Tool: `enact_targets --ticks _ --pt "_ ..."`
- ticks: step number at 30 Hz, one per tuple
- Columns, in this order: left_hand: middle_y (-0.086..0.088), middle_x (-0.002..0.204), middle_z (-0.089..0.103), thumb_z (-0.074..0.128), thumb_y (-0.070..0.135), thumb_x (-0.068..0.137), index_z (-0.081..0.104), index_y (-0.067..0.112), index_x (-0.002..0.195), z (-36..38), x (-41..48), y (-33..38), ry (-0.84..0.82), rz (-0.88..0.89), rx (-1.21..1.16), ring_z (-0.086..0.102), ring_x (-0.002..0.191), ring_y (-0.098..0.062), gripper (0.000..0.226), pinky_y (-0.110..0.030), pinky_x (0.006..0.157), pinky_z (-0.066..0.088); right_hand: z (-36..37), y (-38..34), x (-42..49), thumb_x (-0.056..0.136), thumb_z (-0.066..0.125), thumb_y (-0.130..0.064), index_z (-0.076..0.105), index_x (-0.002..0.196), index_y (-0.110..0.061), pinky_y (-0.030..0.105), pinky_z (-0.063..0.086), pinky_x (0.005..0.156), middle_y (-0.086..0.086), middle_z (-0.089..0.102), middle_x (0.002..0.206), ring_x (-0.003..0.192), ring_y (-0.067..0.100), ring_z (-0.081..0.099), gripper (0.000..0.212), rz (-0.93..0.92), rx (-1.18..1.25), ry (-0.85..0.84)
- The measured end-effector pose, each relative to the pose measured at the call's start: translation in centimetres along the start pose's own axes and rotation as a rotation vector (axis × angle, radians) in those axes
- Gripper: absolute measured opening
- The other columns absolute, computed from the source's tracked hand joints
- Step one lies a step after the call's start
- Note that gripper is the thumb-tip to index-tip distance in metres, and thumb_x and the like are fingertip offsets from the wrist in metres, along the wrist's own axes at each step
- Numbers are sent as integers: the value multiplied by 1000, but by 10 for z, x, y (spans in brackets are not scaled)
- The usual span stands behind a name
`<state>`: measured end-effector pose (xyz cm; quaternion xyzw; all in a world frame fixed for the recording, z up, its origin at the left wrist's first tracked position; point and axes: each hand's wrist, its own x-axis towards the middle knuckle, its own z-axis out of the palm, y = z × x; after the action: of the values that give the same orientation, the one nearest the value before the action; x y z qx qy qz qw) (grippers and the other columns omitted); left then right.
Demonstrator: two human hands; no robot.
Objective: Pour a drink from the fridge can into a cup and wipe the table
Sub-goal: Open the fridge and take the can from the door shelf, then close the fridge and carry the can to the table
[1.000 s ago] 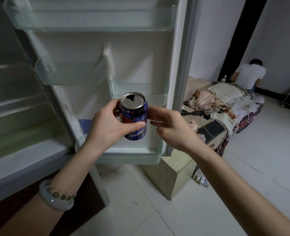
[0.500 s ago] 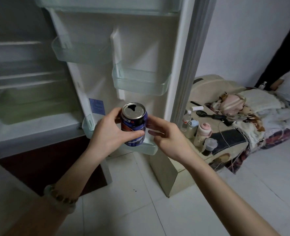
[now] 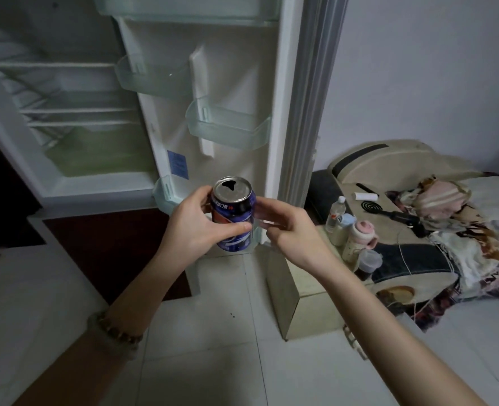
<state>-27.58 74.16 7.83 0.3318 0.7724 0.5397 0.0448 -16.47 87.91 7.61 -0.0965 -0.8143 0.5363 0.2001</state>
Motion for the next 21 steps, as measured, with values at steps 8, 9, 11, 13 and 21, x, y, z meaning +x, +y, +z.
enact_targets --ticks 8,9,11,13,21 --pt "16 99 67 83 45 38 60 26 104 2 -6 18 49 -13 12 60 96 5 72 -16 83 44 -14 -6 -3 80 42 20 54 124 -21 13 45 92 -6 63 113 103 -7 59 61 -55 68 -43" --pt "16 99 67 83 45 38 60 26 103 1 -4 20 53 -11 10 60 96 5 71 -16 83 44 -15 -7 -1 81 42 20 54 123 -21 11 45 92 -7 63 112 102 -9 59 60 -63 69 -48" --pt "13 102 67 81 50 36 60 25 106 0 0 21 58 -8 11 61 99 1 77 -21 87 46 -20 -8 2 83 44 18 55 124 -15 11 44 92 -6 62 115 104 -7 59 54 -73 55 -44" --pt "11 106 67 81 54 34 60 23 111 0 7 22 65 -7 24 61 102 -4 86 -30 94 48 -29 -7 8 85 45 14 54 128 -9 15 43 98 -1 60 122 110 0 57 49 -86 37 37" --pt "13 101 68 82 52 33 61 27 107 -5 28 38 98 4 -9 62 98 -2 81 -27 90 49 -71 29 72 87 48 -1 40 141 -14 36 36 109 4 45 143 130 15 42 56 -13 -16 492"
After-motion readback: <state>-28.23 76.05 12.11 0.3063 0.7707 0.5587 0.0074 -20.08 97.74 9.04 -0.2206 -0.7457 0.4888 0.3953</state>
